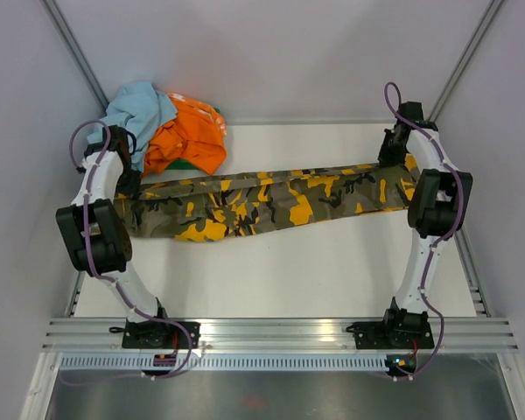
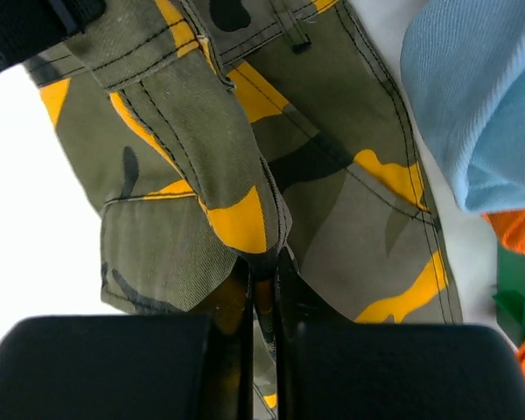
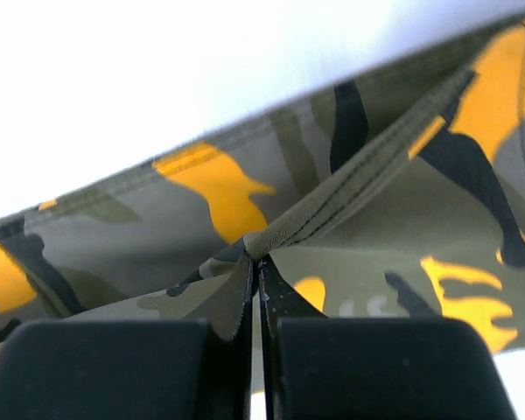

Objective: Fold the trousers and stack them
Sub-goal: Fold the trousers

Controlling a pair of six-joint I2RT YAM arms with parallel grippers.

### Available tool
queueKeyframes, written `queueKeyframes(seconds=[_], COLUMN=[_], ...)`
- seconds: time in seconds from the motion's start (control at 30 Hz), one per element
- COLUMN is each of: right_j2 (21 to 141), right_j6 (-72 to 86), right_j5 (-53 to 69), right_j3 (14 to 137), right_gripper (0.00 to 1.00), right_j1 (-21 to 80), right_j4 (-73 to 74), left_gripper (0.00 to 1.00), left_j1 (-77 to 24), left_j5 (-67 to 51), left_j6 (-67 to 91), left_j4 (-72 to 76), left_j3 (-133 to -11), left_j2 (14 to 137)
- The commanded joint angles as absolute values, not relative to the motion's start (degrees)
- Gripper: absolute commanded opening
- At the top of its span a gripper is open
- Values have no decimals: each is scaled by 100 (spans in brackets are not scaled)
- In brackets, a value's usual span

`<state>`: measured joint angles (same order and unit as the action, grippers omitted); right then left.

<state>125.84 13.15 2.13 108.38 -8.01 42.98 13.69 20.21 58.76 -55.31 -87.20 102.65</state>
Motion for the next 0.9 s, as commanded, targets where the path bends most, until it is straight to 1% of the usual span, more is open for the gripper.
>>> queueKeyframes(seconds=[0.0, 0.17, 0.33, 0.4, 0.43, 0.47, 0.5, 0.53, 0.57, 0.6, 0.63, 0.67, 0.7, 0.73, 0.77, 0.87], right_j2=[13050, 13315, 13482, 13579, 13614, 13640, 13632, 13606, 13536, 13474, 13334, 13255, 13158, 13079, 12895, 12473], right_j6=[554, 519, 483, 466, 457, 440, 439, 422, 413, 413, 422, 422, 457, 466, 492, 632], right_j5=[-1687, -1714, -2083, -2083, -2005, -1952, -1899, -1820, -1776, -1714, -1549, -1460, -1363, -1267, -1066, -783], right_j3=[11495, 11531, 11627, 11751, 11812, 11900, 11909, 11909, 11909, 11918, 11909, 11883, 11865, 11839, 11787, 11462], right_gripper=[0, 2, 4, 9, 16, 17, 17, 23, 26, 29, 37, 44, 50, 59, 62, 68], right_j1=[-1310, -1310, -1310, -1310, -1310, -1310, -1301, -1301, -1301, -1292, -1292, -1292, -1283, -1275, -1266, -1248], right_j4=[3875, 3797, 3639, 3639, 3630, 3630, 3560, 3499, 3394, 3340, 3279, 3148, 3086, 3041, 2998, 2857], left_gripper=[2, 2, 2, 2, 3, 4, 11, 15, 30, 38, 47, 77, 89, 97, 100, 100], left_j1=[1688, 1643, 1644, 1652, 1644, 1644, 1652, 1652, 1652, 1652, 1644, 1635, 1617, 1608, 1530, 1215], left_j5=[4165, 4271, 4289, 4280, 4298, 4307, 4315, 4307, 4281, 4176, 4105, 4035, 3878, 3798, 3701, 3367], left_j6=[5915, 6134, 6108, 5995, 5968, 5942, 5915, 5854, 5775, 5522, 5372, 5231, 4942, 4800, 4486, 3957], left_j4=[-5221, -5572, -5581, -5528, -5537, -5546, -5616, -5608, -5590, -5459, -5345, -5265, -5099, -5011, -4897, -4440], left_j3=[-9167, -9596, -9852, -9984, -10045, -10159, -10212, -10256, -10309, -10318, -10301, -10283, -10283, -10222, -10178, -9906], left_j2=[10581, 11318, 11698, 11829, 11865, 11900, 11944, 11936, 11909, 11813, 11743, 11655, 11463, 11348, 11225, 10636])
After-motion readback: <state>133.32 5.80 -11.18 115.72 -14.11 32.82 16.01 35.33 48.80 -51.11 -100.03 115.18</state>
